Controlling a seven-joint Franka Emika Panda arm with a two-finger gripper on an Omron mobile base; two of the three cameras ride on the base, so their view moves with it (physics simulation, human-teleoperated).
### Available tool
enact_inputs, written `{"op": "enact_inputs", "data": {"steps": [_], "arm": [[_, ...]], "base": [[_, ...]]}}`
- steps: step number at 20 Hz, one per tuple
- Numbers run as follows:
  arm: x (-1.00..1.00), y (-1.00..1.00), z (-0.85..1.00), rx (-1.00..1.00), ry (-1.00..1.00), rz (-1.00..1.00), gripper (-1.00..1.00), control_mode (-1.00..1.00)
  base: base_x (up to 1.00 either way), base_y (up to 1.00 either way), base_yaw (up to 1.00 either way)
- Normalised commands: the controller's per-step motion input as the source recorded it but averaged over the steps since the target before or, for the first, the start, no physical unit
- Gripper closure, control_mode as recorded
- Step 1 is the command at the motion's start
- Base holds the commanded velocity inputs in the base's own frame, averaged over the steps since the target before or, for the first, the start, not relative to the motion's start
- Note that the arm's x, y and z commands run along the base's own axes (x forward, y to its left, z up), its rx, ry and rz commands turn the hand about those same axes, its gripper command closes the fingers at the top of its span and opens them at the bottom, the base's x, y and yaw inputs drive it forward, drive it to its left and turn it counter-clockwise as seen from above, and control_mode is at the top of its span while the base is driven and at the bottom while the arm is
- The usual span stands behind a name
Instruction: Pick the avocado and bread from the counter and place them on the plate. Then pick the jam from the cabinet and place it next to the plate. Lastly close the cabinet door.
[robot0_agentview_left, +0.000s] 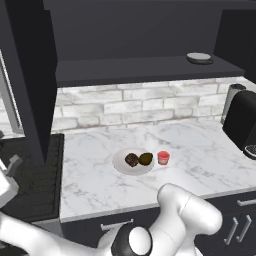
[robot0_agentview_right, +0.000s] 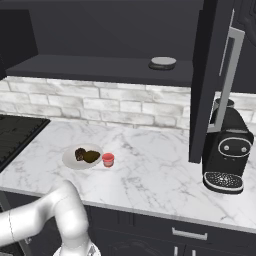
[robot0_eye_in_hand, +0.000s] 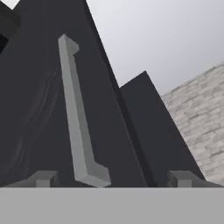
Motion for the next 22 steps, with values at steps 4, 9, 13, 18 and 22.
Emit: {"op": "enact_inputs", "data": {"steps": [4,9,13,18,22], "arm": [[0.35,-0.1,-0.07,0.02,0.0,-0.13,-1.0,-1.0],[0.69,-0.09,-0.17,0.05,0.03,-0.12,-1.0,-1.0],[0.86,-0.12,-0.18,0.07,0.07,-0.07,-1.0,-1.0],[0.49,-0.57,-0.02,0.17,0.06,0.0,-1.0,-1.0],[0.2,-0.59,0.08,0.23,0.04,0.01,-1.0,-1.0]], "base": [[0.0,0.0,0.0],[0.0,0.0,0.0],[0.0,0.0,0.0],[0.0,0.0,0.0],[0.0,0.0,0.0]]}}
